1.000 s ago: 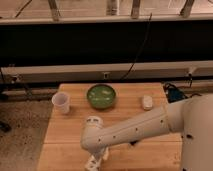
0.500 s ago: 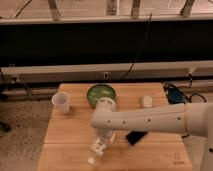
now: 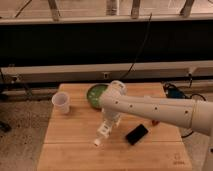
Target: Place the bottle in the ceramic bowl
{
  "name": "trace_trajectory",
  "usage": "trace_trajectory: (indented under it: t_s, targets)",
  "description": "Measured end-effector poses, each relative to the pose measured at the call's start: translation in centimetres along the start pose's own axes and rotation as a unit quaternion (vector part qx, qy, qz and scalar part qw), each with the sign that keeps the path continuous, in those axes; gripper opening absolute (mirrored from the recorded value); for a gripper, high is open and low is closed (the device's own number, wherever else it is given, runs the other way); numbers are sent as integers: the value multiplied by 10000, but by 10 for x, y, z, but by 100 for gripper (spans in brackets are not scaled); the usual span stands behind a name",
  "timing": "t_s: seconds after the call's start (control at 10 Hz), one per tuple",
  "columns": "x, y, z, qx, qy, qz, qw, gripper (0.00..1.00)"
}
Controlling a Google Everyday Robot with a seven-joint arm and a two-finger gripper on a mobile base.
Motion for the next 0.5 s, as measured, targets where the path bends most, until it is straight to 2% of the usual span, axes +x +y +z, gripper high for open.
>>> trace_trajectory:
  t_s: [0.5]
  targets:
    - [94, -30, 15, 180, -12, 243, 9995, 4]
